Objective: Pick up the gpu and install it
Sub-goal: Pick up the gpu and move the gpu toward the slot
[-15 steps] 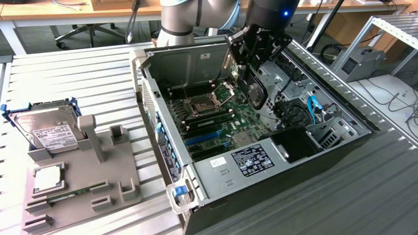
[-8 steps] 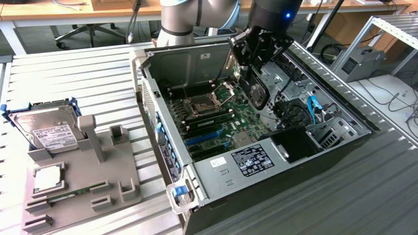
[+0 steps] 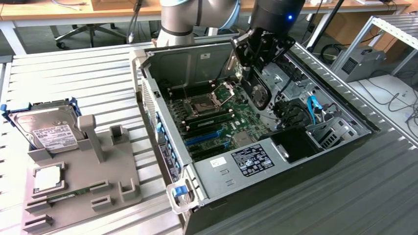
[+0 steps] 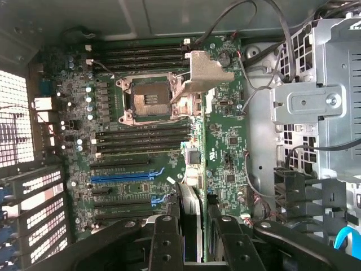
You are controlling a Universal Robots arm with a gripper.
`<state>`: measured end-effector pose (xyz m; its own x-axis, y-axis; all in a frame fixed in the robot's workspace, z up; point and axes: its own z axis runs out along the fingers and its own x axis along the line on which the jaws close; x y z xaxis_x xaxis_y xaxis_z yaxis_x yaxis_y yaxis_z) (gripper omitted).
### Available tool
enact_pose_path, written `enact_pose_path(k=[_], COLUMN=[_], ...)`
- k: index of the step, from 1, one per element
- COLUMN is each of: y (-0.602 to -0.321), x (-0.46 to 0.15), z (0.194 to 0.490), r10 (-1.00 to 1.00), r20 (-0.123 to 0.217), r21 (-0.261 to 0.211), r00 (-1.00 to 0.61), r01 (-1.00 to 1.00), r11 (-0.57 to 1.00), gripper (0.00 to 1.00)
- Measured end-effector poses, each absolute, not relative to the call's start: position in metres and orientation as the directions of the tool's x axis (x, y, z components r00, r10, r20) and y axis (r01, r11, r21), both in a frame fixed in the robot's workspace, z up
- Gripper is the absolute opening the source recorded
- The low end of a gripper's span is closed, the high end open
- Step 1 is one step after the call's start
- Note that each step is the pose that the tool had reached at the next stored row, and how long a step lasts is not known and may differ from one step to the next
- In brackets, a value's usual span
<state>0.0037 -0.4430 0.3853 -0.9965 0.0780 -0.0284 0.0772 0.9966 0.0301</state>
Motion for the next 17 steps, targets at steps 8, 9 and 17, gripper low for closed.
enact_pose_path(k=[8,9,17], y=[-0.442,-0.442,-0.441], x=[0.014,0.015,0.026], z=[0.38,0.379,0.374], r10=[0.078,0.078,0.078], r20=[-0.028,-0.028,-0.028], r21=[0.03,0.03,0.03], r00=[-0.997,-0.997,-0.997], r01=[0.077,0.077,0.077], r11=[0.997,0.997,0.997], gripper=[0.29,0.29,0.29])
